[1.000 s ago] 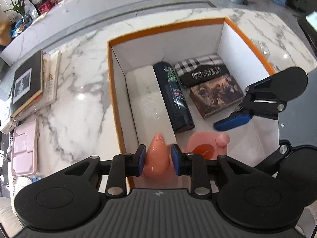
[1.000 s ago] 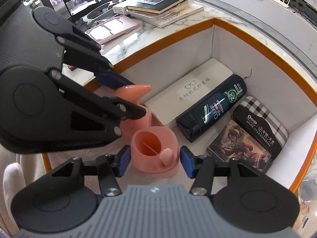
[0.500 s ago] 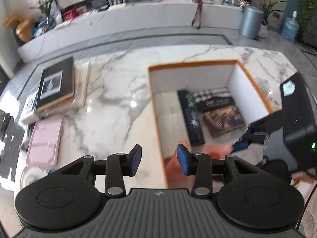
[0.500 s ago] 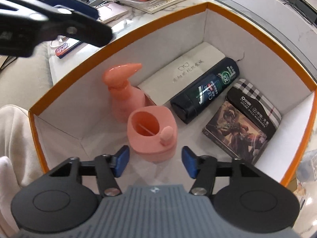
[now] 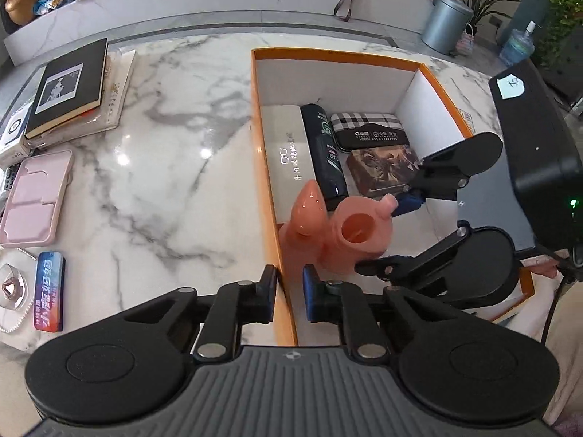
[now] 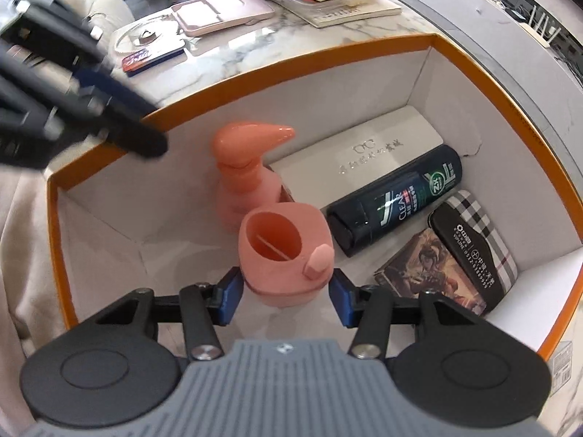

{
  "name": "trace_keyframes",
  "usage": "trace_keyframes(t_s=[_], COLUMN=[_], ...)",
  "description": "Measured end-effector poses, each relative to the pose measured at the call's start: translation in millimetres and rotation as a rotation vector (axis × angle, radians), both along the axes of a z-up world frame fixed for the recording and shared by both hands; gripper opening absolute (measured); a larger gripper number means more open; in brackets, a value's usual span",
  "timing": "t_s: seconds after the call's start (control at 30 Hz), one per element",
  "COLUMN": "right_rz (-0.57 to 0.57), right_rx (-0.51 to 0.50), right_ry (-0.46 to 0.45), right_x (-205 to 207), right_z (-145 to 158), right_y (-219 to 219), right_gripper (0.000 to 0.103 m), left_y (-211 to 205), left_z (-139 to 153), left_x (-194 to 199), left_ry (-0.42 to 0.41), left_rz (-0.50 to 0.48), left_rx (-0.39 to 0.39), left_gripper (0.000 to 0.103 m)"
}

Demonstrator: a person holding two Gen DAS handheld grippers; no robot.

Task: Organize rigid objects
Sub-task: 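Lower the pink cup into the box beside the bottle and open the right gripper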

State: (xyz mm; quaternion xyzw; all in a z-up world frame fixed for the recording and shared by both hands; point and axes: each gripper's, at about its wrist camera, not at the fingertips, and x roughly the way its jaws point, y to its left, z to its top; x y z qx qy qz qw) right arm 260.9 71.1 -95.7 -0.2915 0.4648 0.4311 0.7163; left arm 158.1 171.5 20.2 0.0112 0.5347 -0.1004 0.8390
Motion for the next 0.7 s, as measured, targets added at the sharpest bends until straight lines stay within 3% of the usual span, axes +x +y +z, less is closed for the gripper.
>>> trace_keyframes(t_s=[0.17, 0.37, 0.53, 0.7], right_rz=[0.049, 0.139, 0.022, 0.022], right_rx=[-0.029, -0.049, 0.003, -0.013], right_ry=[-0.046, 0.011, 0.053, 0.006], right_x=[-7, -19, -9, -17], right_z=[0, 0, -1, -3], right_y=[3, 5, 7, 11], right_gripper=[0.053, 0.053, 0.053, 0.053], left_y=[1, -3, -2, -2], left_z=[0, 0, 1, 1], left_x=[-1, -3, -3, -4], left_ry=[0.003, -0.006, -0.005, -0.010], left_rz=[0.010, 0.010, 0.012, 0.008], left_rx=[-0.015, 0.003, -0.007, -0.008], left_gripper=[0.017, 0.017, 0.017, 0.017])
